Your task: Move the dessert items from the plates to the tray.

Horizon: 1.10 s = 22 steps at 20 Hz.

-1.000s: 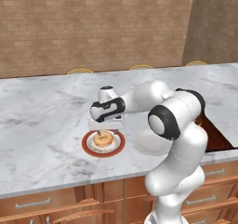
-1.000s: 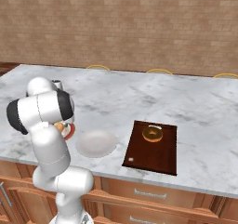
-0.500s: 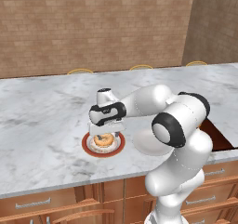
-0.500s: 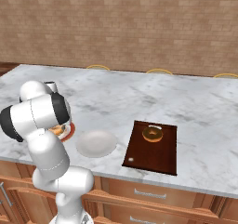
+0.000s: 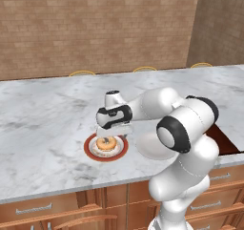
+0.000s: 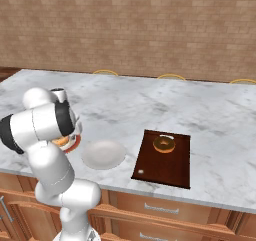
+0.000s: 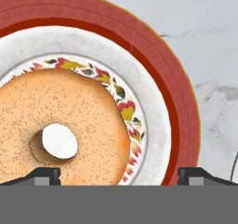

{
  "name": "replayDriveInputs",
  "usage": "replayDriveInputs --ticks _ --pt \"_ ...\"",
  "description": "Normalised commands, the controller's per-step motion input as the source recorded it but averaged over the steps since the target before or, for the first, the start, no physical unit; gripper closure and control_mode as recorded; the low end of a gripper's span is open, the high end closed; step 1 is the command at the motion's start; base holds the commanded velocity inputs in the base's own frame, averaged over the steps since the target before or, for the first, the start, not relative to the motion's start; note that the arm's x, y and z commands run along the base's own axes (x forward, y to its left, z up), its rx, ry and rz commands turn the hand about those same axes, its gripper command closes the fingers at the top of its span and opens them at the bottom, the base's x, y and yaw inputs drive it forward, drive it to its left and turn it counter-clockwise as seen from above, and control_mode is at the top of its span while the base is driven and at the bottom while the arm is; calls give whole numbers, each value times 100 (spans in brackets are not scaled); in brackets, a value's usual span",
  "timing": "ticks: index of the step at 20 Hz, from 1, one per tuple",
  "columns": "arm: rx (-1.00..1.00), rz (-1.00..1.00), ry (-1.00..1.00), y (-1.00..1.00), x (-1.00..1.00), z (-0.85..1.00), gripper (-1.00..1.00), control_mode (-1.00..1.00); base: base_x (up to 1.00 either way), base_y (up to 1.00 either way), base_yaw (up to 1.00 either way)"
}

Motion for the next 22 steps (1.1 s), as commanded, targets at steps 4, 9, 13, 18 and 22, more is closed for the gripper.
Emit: replayDriveInputs --ticks 4,9,13,18,22 --pt "0 0 0 8 34 5 -100 -100 0 0 0" --pt "0 0 0 5 6 0 -100 -100 0 0 0" --pt "0 0 0 -2 -23 0 -100 -100 0 0 0" --pt "0 0 0 -6 -29 -9 -100 -100 0 0 0" --pt "-1 0 0 -3 -2 -26 -100 -100 0 0 0"
